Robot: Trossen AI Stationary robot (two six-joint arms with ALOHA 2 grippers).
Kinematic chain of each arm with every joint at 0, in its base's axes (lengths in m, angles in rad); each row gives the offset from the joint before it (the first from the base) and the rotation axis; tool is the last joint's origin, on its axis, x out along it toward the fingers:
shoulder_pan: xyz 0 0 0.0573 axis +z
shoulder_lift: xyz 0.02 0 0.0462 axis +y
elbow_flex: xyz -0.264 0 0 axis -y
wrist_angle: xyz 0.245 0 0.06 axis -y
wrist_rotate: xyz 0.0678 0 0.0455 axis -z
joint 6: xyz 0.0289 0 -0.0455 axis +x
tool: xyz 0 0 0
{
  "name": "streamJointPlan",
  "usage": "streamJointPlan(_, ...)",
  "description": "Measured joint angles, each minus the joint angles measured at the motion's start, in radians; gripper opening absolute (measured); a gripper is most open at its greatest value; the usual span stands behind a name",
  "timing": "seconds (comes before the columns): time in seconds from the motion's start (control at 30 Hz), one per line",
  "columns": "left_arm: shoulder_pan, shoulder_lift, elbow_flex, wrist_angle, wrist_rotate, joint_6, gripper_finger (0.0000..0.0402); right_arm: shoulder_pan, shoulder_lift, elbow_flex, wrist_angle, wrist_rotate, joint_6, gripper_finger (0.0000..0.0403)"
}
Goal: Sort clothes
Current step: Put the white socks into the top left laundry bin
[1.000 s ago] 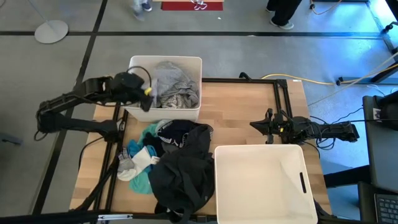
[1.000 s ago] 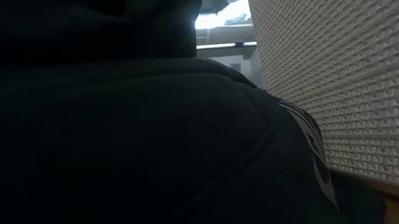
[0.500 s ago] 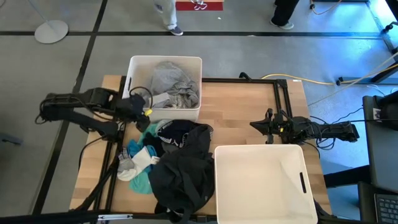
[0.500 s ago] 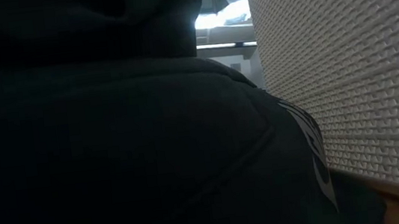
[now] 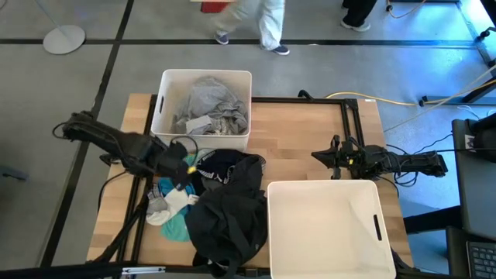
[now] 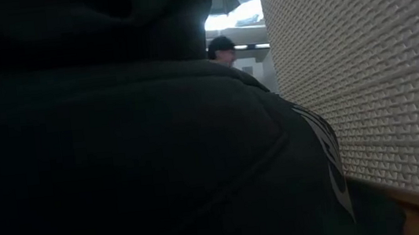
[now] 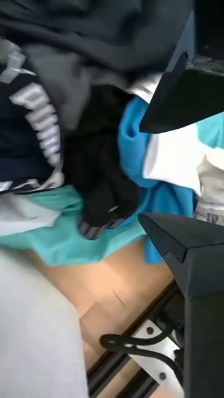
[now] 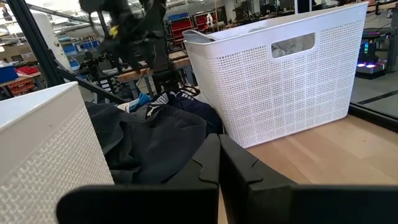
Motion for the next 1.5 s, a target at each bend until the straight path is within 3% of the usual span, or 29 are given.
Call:
streamJointPlan(0.17, -0.095, 0.020, -0.095, 0.040, 0.058, -0.022, 0.0210, 0.000, 0.000, 0.000, 0.000, 0.000, 0.000, 0.0003)
streamJointPlan(0.37, -0.171, -0.039, -0.228, 0.219, 0.089, -0.088, 0.0210, 0.000, 0.000, 0.000, 0.000, 0.000, 0.000, 0.0003)
streamJointPlan(0.57, -0.185, -0.044, -0.309, 0.225, 0.085, -0.110, 0.0210, 0.000, 0.000, 0.000, 0.000, 0.000, 0.000, 0.0003)
streamJointPlan(0.9, -0.184, -0.064, -0.379, 0.400, 0.101, -0.053, 0.0204, 0.000, 0.000, 0.000, 0.000, 0.000, 0.000, 0.0003)
streamJointPlan(1.07, -0.184, -0.063, -0.394, 0.428, 0.118, -0.033, 0.0163, 0.000, 0.000, 0.000, 0.000, 0.000, 0.000, 0.0003)
streamJointPlan(1.4, -0.184, -0.063, -0.397, 0.495, 0.145, 0.014, 0.0023, 0.000, 0.000, 0.000, 0.000, 0.000, 0.000, 0.0003)
streamJointPlan(1.5, -0.184, -0.070, -0.394, 0.498, 0.146, 0.025, 0.0006, 0.000, 0.000, 0.000, 0.000, 0.000, 0.000, 0.0003)
